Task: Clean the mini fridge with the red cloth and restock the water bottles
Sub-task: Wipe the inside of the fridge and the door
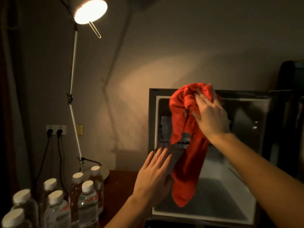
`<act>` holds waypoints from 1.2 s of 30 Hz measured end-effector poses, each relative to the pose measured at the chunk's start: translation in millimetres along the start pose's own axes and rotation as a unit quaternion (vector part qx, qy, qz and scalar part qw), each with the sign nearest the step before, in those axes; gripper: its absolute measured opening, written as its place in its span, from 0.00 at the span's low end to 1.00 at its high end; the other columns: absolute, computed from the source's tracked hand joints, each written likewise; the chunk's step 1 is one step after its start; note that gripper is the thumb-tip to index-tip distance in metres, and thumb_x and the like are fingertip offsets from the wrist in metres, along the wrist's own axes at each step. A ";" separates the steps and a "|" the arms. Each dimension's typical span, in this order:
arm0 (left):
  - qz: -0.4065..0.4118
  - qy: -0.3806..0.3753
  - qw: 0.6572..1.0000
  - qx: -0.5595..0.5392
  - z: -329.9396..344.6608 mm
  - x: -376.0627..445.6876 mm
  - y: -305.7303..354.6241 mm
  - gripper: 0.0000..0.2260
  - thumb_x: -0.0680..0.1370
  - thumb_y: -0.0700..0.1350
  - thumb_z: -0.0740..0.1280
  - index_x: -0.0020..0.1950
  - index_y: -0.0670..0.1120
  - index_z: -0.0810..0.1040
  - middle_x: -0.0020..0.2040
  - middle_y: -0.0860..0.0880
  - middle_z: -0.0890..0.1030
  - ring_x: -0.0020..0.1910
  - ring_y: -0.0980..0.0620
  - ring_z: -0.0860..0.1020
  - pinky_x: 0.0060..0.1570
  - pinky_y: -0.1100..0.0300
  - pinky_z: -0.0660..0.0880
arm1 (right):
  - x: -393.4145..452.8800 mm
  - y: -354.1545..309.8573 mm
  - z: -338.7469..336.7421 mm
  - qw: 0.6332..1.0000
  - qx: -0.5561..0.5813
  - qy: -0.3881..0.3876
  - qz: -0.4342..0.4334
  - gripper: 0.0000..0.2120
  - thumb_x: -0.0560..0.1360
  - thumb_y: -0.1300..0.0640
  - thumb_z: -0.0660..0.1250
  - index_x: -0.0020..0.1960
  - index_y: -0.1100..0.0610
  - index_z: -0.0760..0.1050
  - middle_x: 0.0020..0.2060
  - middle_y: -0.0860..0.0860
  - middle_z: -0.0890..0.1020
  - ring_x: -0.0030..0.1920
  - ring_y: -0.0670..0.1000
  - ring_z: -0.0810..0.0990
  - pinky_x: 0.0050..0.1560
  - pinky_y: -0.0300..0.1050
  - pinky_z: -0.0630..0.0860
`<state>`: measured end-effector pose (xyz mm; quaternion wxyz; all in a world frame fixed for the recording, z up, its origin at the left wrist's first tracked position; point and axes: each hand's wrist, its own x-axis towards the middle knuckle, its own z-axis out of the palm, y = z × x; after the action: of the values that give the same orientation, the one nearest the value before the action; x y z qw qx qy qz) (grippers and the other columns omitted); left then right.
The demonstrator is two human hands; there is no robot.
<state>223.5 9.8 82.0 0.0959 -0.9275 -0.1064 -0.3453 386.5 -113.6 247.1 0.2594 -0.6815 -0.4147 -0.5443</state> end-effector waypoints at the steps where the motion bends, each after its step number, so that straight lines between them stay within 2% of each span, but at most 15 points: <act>1: 0.002 -0.004 1.000 0.012 1.0 2.7 2.5 0.34 0.70 0.55 0.64 0.76 0.49 0.65 0.78 0.50 0.62 0.77 0.51 0.55 0.76 0.50 0.58 | -3.3 12.6 -5.8 1.000 -0.004 -0.005 0.018 0.26 0.74 0.55 0.70 0.70 0.61 0.70 0.70 0.55 0.71 0.74 0.63 0.60 0.69 0.57 0.66; 4: 0.013 -0.006 1.000 0.020 -1.1 12.9 11.8 0.35 0.71 0.55 0.66 0.77 0.49 0.63 0.79 0.48 0.59 0.78 0.49 0.56 0.74 0.46 0.54 | -7.7 38.1 -19.7 0.998 0.001 -0.018 0.066 0.25 0.74 0.55 0.70 0.70 0.60 0.71 0.70 0.55 0.71 0.75 0.62 0.59 0.70 0.56 0.65; 7: 0.020 -0.011 0.999 0.023 -0.4 26.1 21.3 0.34 0.72 0.55 0.61 0.78 0.48 0.62 0.79 0.48 0.61 0.78 0.48 0.57 0.74 0.47 0.50 | -2.4 32.2 -24.8 0.994 0.011 -0.028 0.103 0.26 0.73 0.54 0.70 0.69 0.59 0.71 0.71 0.56 0.71 0.76 0.61 0.57 0.70 0.58 0.65; 10: 0.023 -0.012 1.000 0.012 7.5 45.4 34.3 0.35 0.73 0.53 0.57 0.80 0.47 0.55 0.80 0.48 0.55 0.79 0.48 0.54 0.74 0.49 0.45 | 4.9 13.0 -18.4 0.998 -0.012 -0.037 0.049 0.27 0.72 0.53 0.71 0.68 0.61 0.71 0.70 0.60 0.71 0.75 0.65 0.57 0.72 0.59 0.62; 12: 0.027 -0.004 1.000 0.004 10.8 56.1 45.1 0.35 0.73 0.51 0.54 0.80 0.46 0.54 0.79 0.47 0.53 0.78 0.46 0.55 0.74 0.48 0.46 | 5.4 7.8 -11.8 0.997 -0.045 -0.056 -0.011 0.29 0.73 0.51 0.70 0.71 0.60 0.69 0.72 0.59 0.68 0.75 0.65 0.55 0.71 0.61 0.63; 14: 0.026 -0.021 0.999 -0.009 15.7 64.3 53.8 0.35 0.77 0.50 0.57 0.81 0.48 0.44 0.79 0.48 0.44 0.79 0.47 0.46 0.77 0.49 0.43 | 1.2 16.2 -10.9 0.994 -0.081 -0.061 -0.028 0.30 0.74 0.50 0.69 0.73 0.58 0.67 0.73 0.57 0.67 0.76 0.65 0.55 0.70 0.62 0.66; 16: 0.012 -0.038 0.999 -0.024 19.6 69.1 57.1 0.38 0.78 0.52 0.59 0.81 0.49 0.40 0.81 0.48 0.43 0.80 0.48 0.43 0.78 0.50 0.42 | -8.0 36.3 -14.3 0.995 -0.085 -0.060 -0.006 0.31 0.74 0.51 0.70 0.73 0.58 0.66 0.73 0.55 0.67 0.75 0.65 0.57 0.69 0.58 0.66; 20: 0.000 -0.049 0.997 -0.052 26.5 77.5 62.8 0.36 0.78 0.53 0.59 0.81 0.48 0.44 0.81 0.49 0.46 0.80 0.50 0.43 0.77 0.54 0.41 | -27.6 78.8 -28.7 0.990 -0.071 -0.071 0.096 0.34 0.71 0.56 0.73 0.73 0.61 0.65 0.73 0.59 0.67 0.71 0.68 0.64 0.67 0.61 0.67; 22: 0.004 -0.058 0.997 -0.051 34.6 80.2 65.0 0.36 0.77 0.53 0.59 0.81 0.47 0.46 0.81 0.48 0.48 0.80 0.51 0.46 0.78 0.55 0.43 | -32.5 94.4 -36.1 0.986 -0.089 -0.084 0.117 0.34 0.70 0.57 0.73 0.73 0.63 0.65 0.72 0.61 0.67 0.71 0.70 0.63 0.69 0.65 0.65; 24: 0.004 -0.064 0.996 -0.057 41.8 80.4 66.9 0.37 0.75 0.53 0.61 0.80 0.45 0.52 0.80 0.46 0.54 0.79 0.48 0.52 0.77 0.54 0.47 | -34.0 105.5 -43.0 0.982 -0.096 -0.090 0.137 0.34 0.72 0.58 0.72 0.74 0.63 0.64 0.73 0.62 0.65 0.71 0.70 0.63 0.69 0.64 0.63; 27: 0.005 -0.062 0.996 -0.066 51.8 81.6 67.7 0.36 0.67 0.55 0.58 0.72 0.41 0.71 0.71 0.43 0.73 0.70 0.44 0.72 0.69 0.49 0.68 | -35.1 113.0 -49.6 0.976 -0.110 -0.110 0.155 0.34 0.75 0.56 0.70 0.75 0.63 0.60 0.75 0.61 0.61 0.72 0.67 0.63 0.71 0.58 0.61; 28: 0.004 -0.046 0.997 -0.066 54.2 82.3 67.3 0.35 0.65 0.55 0.58 0.70 0.41 0.74 0.68 0.43 0.76 0.67 0.44 0.75 0.65 0.49 0.72 | -35.7 113.7 -49.6 0.975 -0.110 -0.113 0.157 0.34 0.75 0.55 0.69 0.76 0.63 0.60 0.75 0.61 0.60 0.72 0.67 0.62 0.72 0.58 0.60; 31: 0.002 -0.028 0.998 -0.065 55.3 82.3 65.8 0.33 0.64 0.54 0.65 0.68 0.43 0.76 0.65 0.45 0.79 0.63 0.45 0.78 0.62 0.51 0.73 | -36.5 113.0 -49.0 0.976 -0.108 -0.110 0.152 0.32 0.76 0.55 0.68 0.76 0.63 0.59 0.75 0.61 0.60 0.72 0.67 0.62 0.72 0.58 0.58; 33: -0.005 -0.029 0.997 -0.070 55.2 80.8 64.2 0.32 0.66 0.53 0.68 0.69 0.45 0.74 0.66 0.47 0.78 0.64 0.45 0.77 0.58 0.52 0.77 | -36.2 113.8 -49.4 0.975 -0.102 -0.117 0.159 0.32 0.77 0.55 0.66 0.77 0.62 0.57 0.77 0.60 0.57 0.75 0.65 0.58 0.73 0.55 0.54; 36: -0.020 -0.025 0.996 -0.088 50.6 81.4 68.2 0.30 0.67 0.52 0.66 0.68 0.46 0.73 0.64 0.48 0.78 0.62 0.46 0.77 0.50 0.53 0.80 | -33.5 113.3 -51.0 0.971 -0.089 -0.117 0.188 0.33 0.78 0.55 0.65 0.77 0.62 0.55 0.78 0.58 0.53 0.76 0.64 0.52 0.75 0.54 0.50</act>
<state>333.0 -32.2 91.0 0.0039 -0.9382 -0.0967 -0.3322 453.5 -223.2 240.0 0.2452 -0.8263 -0.2571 -0.4370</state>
